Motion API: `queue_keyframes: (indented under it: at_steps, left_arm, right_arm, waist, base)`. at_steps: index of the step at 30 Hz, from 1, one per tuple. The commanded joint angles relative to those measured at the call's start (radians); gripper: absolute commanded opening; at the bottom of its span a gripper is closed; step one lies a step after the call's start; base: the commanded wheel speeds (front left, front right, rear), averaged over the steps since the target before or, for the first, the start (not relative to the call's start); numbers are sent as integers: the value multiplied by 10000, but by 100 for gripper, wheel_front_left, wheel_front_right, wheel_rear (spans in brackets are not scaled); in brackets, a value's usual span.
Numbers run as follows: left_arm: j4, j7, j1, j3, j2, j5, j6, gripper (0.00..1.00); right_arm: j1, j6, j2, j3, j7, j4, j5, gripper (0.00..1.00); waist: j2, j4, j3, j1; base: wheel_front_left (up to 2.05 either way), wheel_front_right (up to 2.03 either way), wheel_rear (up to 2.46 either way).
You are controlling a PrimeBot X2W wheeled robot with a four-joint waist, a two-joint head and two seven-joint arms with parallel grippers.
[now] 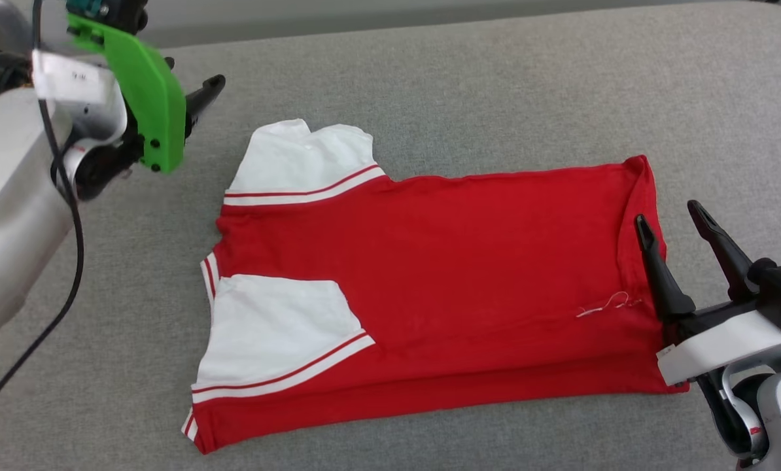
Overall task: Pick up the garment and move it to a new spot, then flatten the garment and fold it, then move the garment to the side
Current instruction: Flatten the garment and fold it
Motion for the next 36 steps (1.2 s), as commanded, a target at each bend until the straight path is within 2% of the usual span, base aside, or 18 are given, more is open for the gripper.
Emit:
queue_keyframes:
  at_steps: [1,8,12,18,22,23,24,29,36]
  left_arm:
    - [227,383,-401,-93,-192,-103,-87,100]
    - [1346,2751,-1737,-675,-964,-275,-357,100]
    - [1949,3132,-1950,-863,-1233,-296,-414,100]
    - [2849,3488,-1731,-1411,-1319,109,-460,100]
    - [2863,3912,-1328,-1688,-1354,304,-478,100]
    - [2714,3995,-1240,-1733,-1338,303,-480,40]
    - [2579,4057,-1179,-1765,-1312,298,-480,0]
    - [1891,3810,-1088,-1863,-1067,445,-483,0]
    - [1139,2168,-1237,-1863,-812,415,-484,0]
  right_arm:
    - [-171,-9,14,30,15,-98,-167,100]
    - [-673,-9,225,317,-139,-217,-337,100]
    - [-924,-9,350,540,-267,-106,-390,100]
    - [-1389,-9,416,824,-496,232,-394,100]
    - [-1537,-9,379,934,-625,512,-337,100]
    - [-1567,-9,354,936,-653,575,-313,100]
    - [-1592,-9,331,924,-671,614,-294,100]
    - [-1756,-9,186,715,-713,633,-286,100]
    - [-2309,-9,-730,148,-297,403,-355,100]
  waist:
    - [0,-460,731,-1]
    - [0,-829,1621,-1]
    - [0,-1024,1993,-1]
    - [0,-1274,2326,-1]
    - [0,-1300,2364,-1]
    - [0,-1289,2358,-1]
    - [0,-1273,2350,-1]
    - [0,-1117,2155,-1]
    - [0,-678,1585,-1]
  base:
    - [0,0,0]
    - [0,0,0]
    - [0,0,0]
    - [0,0,0]
    - [0,0,0]
    - [0,0,0]
    - [0,0,0]
    - [0,0,0]
    - [0,0,0]
